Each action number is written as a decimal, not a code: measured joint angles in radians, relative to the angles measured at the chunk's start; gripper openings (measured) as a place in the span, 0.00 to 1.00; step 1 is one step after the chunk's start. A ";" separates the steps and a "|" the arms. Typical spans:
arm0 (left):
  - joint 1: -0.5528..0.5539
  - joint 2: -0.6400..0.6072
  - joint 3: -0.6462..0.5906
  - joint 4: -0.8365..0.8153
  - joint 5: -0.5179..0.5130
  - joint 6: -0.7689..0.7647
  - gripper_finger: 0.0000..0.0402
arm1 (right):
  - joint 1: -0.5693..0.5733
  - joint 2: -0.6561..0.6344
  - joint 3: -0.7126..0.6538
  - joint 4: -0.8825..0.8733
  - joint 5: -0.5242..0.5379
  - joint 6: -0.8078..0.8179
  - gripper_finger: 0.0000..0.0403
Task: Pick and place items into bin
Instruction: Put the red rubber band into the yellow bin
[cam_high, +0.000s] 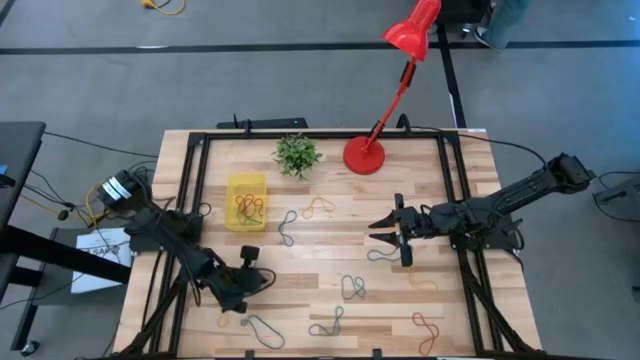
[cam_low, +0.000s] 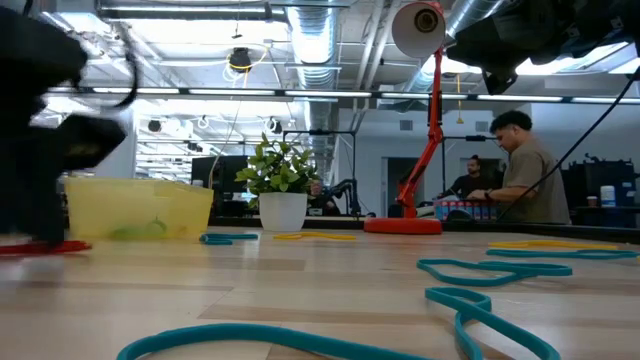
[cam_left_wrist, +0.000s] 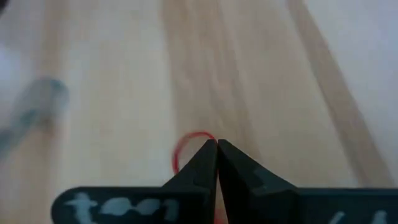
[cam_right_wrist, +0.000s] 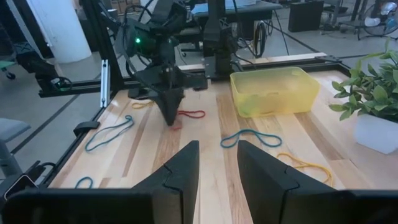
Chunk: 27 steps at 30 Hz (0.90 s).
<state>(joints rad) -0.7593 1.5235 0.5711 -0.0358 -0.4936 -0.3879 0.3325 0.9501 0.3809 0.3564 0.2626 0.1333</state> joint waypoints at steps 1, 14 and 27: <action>0.000 -0.026 0.036 -0.052 -0.025 0.003 0.00 | 0.001 0.000 0.000 0.000 0.000 0.000 0.25; 0.135 -0.230 0.405 -1.148 -0.529 -0.298 0.00 | 0.000 0.040 0.000 -0.009 0.000 0.000 0.26; 0.400 -0.248 0.277 -1.137 -0.375 -0.311 0.00 | 0.000 0.053 0.000 -0.005 0.000 0.000 0.26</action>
<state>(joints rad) -0.3589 1.2758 0.8482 -1.1732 -0.8686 -0.6991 0.3324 1.0031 0.3805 0.3519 0.2628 0.1329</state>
